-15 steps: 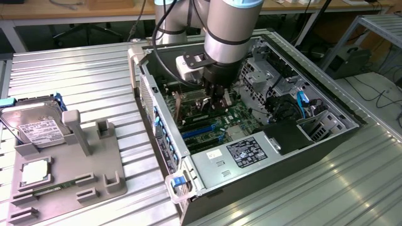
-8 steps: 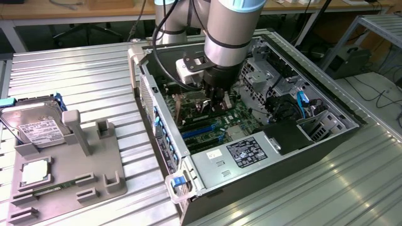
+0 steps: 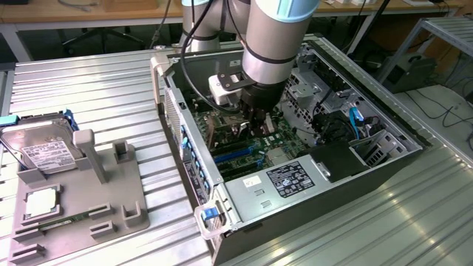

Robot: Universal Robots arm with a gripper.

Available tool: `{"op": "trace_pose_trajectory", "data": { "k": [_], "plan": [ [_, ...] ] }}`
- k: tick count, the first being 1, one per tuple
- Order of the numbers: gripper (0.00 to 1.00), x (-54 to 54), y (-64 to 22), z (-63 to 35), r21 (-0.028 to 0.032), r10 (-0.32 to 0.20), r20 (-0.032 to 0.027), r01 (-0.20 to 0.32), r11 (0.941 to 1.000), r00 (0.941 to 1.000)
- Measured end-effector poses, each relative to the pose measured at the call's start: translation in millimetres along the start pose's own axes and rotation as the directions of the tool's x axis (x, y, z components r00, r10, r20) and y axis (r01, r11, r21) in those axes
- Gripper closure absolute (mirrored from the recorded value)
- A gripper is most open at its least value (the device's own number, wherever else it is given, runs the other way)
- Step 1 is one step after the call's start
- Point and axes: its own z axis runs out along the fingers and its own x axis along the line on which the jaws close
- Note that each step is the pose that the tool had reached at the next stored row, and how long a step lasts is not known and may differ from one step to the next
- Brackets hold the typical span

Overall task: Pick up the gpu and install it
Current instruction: 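Insert the gpu into the slot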

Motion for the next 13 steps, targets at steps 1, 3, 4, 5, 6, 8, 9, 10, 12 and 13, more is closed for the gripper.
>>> {"op": "trace_pose_trajectory", "data": {
  "k": [1,3,4,5,6,8,9,10,12,13],
  "plan": [
    [0.72,0.8,0.1,0.3,0.0000,0.000,-0.0001,0.000,1.0000,1.0000],
    [0.72,1.9,0.3,1.2,0.0000,0.000,0.0000,0.000,1.0000,1.0000],
    [0.72,2.4,0.3,1.9,0.0001,0.000,0.0001,0.000,1.0000,1.0000],
    [0.72,2.9,0.4,2.6,0.0000,0.000,0.0000,0.000,1.0000,1.0000],
    [0.72,3.3,0.6,3.5,0.0000,0.000,0.0000,0.000,1.0000,1.0000],
    [0.72,3.5,1.0,5.4,0.0000,0.000,0.0000,0.000,1.0000,1.0000],
    [0.72,3.6,1.3,6.2,0.0000,0.000,-0.0002,0.000,1.0000,1.0000],
    [0.72,3.7,1.9,7.0,0.0000,0.000,-0.0001,0.000,1.0000,1.0000],
    [0.72,3.9,3.3,8.4,-0.0001,0.000,-0.0003,0.000,1.0000,1.0000],
    [0.72,3.9,3.4,8.4,-0.0001,0.000,-0.0003,0.000,1.0000,1.0000]
  ]
}}
